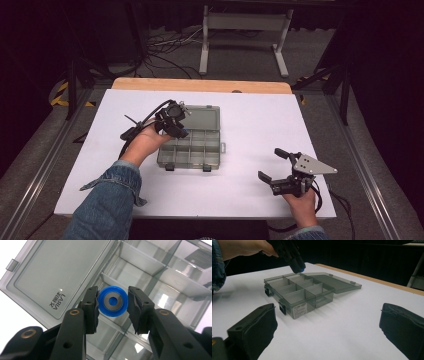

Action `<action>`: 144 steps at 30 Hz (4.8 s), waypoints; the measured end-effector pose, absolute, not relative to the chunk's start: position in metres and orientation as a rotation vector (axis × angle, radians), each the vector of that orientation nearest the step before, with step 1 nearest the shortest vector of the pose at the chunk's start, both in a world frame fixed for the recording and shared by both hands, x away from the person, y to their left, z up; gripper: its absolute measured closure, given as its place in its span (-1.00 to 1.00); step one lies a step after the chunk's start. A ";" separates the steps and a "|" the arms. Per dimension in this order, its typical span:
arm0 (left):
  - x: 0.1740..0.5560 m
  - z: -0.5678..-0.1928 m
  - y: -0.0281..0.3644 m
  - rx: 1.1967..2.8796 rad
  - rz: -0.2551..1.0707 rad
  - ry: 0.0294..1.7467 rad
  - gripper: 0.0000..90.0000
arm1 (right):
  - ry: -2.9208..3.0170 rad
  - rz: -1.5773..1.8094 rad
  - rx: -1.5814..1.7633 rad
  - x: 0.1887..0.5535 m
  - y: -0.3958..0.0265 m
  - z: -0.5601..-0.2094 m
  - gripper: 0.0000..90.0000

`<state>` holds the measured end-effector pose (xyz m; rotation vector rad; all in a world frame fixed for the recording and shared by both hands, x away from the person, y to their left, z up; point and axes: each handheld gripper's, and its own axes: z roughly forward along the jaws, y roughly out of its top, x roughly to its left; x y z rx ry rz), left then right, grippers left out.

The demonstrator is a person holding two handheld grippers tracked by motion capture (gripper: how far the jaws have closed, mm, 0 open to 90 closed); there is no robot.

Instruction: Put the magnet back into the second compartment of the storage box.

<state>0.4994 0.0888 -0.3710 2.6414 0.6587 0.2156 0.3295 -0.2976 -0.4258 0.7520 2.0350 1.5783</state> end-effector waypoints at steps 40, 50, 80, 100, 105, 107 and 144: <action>0.511 -0.404 0.085 2.669 0.172 0.679 0.37 | 2.047 1.585 0.755 0.330 -0.297 -0.427 -0.97; 0.509 -0.405 0.083 2.682 0.184 0.657 0.33 | 2.044 1.584 0.757 0.331 -0.297 -0.427 -0.97; 0.446 -0.356 0.111 2.402 0.286 0.629 -0.84 | 2.051 1.585 0.749 0.330 -0.296 -0.427 -0.97; 0.390 -0.351 0.165 2.081 0.394 0.590 -0.95 | 2.037 1.576 0.743 0.329 -0.297 -0.425 -0.97; 0.379 -0.357 0.184 1.936 0.366 0.569 -0.96 | 2.028 1.575 0.742 0.329 -0.299 -0.425 -0.97; 0.376 -0.359 0.190 1.902 0.375 0.562 -0.96 | 2.028 1.575 0.740 0.329 -0.299 -0.425 -0.97; 0.349 -0.455 0.234 1.604 0.439 0.509 -0.99 | 1.973 1.603 0.642 0.326 -0.301 -0.425 -1.00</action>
